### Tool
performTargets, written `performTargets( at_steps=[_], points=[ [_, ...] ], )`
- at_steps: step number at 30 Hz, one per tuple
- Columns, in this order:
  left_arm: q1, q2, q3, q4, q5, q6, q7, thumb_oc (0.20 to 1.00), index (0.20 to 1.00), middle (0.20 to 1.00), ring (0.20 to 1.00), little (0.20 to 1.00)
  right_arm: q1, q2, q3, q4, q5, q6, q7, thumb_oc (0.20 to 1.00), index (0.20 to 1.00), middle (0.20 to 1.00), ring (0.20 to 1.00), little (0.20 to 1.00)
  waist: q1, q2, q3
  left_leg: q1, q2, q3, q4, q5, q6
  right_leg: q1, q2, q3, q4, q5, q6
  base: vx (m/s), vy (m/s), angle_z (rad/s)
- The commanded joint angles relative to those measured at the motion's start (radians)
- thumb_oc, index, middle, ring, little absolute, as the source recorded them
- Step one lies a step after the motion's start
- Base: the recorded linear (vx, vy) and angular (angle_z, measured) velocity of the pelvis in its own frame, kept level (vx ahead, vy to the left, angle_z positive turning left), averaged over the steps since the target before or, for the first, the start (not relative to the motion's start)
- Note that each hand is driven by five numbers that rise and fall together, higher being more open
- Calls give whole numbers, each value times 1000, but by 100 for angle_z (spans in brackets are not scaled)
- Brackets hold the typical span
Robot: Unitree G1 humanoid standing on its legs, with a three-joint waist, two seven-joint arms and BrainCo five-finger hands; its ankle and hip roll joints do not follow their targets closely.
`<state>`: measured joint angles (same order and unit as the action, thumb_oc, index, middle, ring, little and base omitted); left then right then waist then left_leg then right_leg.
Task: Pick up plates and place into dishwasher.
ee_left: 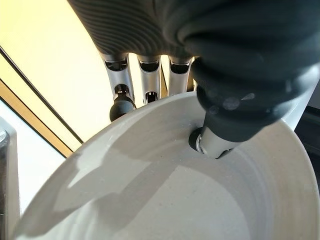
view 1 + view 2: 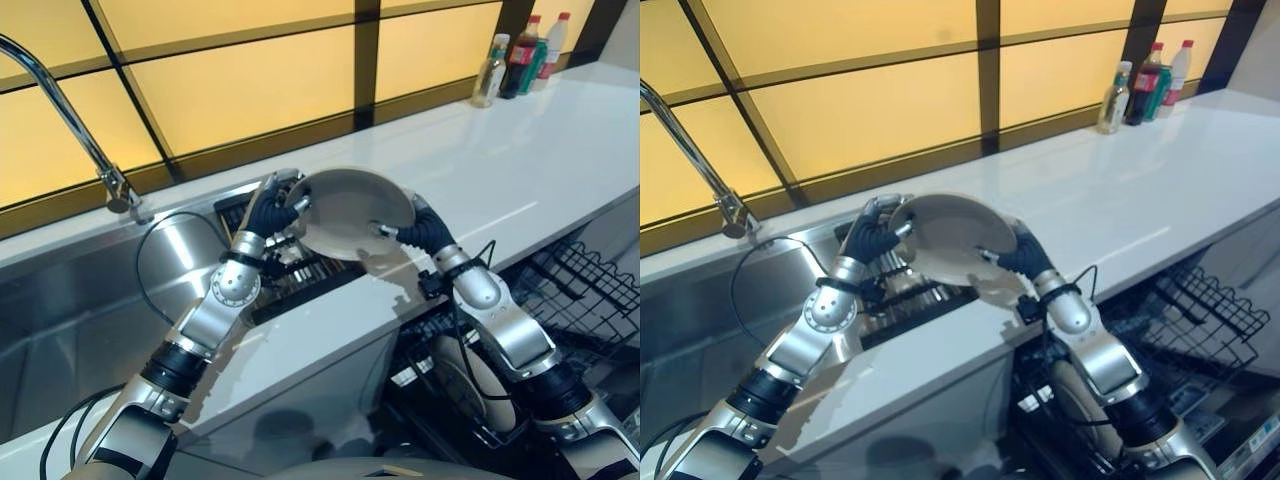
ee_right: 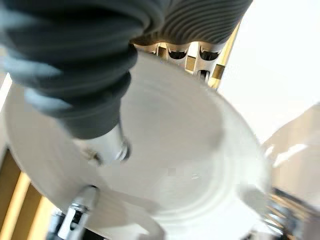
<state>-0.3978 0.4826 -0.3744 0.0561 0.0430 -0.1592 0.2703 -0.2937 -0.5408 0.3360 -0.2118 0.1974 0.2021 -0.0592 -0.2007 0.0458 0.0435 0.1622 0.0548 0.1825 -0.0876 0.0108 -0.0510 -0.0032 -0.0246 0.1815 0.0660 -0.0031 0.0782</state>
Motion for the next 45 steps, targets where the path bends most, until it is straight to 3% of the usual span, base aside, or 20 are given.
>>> performTargets(
  at_steps=[1, 16, 17, 21, 25, 29, 33, 39, 45],
  points=[
    [-119, 34, 1, -47, -45, -24, 32, 200, 200, 200, 200, 200, -103, -2, 21, 19, 4, -32, 16, 200, 200, 200, 200, 200, 28, -28, -26, -80, -48, -66, 84, -69, 77, -46, -46, -61, 68, 23, 92, 0, 0, 0],
    [-116, 32, 18, -54, -89, -49, -5, 222, 222, 222, 222, 222, -75, 9, -36, 9, 138, -126, 45, 200, 200, 200, 200, 200, 16, -32, -32, -74, -45, -43, 83, -71, 76, -49, -47, -50, 58, 37, 96, -11, -2, 0],
    [-111, 31, 23, -56, -106, -42, -6, 1000, 1000, 1000, 1000, 1000, -62, 14, -44, 9, 151, -137, 46, 200, 200, 200, 200, 200, 13, -32, -32, -73, -46, -40, 84, -72, 76, -51, -47, -48, 59, 38, 97, -38, -8, -1],
    [-96, 22, 48, -48, -176, -27, -3, 1000, 1000, 1000, 1000, 1000, -22, 11, -78, 4, 159, -174, 45, 200, 200, 200, 200, 200, 1, -33, -31, -76, -47, -23, 95, -77, 79, -58, -47, -39, 62, 44, 101, -47, -12, -2],
    [-78, -10, 79, -42, -262, -52, 24, 1000, 1000, 1000, 1000, 1000, 10, 12, -128, 11, 176, -219, 22, 200, 200, 200, 200, 200, -11, -36, -29, -79, -48, -8, 107, -83, 82, -68, -46, -32, 65, 52, 101, -50, -19, -3],
    [14, -72, 148, -94, -373, -104, -27, 1000, 1000, 1000, 1000, 1000, 101, 23, -217, -18, 200, -260, 4, 200, 200, 200, 200, 200, -27, -38, -24, -82, -50, 6, 122, -94, 85, -80, -42, -16, 71, 58, 101, -44, -23, -6],
    [48, -96, 150, -147, -415, -104, -66, 1000, 1000, 1000, 1000, 1000, 172, 29, -293, -21, 239, -297, -36, 200, 200, 200, 200, 200, -49, -39, -16, -81, -56, 28, 133, -105, 94, -94, -42, 0, 76, 69, 106, -57, -14, -17],
    [52, -115, 124, -195, -504, -78, -113, 1000, 1000, 1000, 1000, 1000, 250, 62, -386, 13, 218, -322, -170, 200, 200, 200, 200, 200, -90, -34, -2, -72, -63, 56, 141, -121, 108, -122, -42, 24, 87, 99, 119, -61, 15, -15],
    [-28, -152, 33, -170, -572, 14, -137, 1000, 1000, 1000, 1000, 1000, 248, 93, -408, 137, 175, -366, -277, 200, 200, 200, 200, 200, -122, -25, 2, -60, -77, 71, 135, -131, 118, -142, -57, 44, 88, 148, 129, -65, 32, -30]
  ],
)
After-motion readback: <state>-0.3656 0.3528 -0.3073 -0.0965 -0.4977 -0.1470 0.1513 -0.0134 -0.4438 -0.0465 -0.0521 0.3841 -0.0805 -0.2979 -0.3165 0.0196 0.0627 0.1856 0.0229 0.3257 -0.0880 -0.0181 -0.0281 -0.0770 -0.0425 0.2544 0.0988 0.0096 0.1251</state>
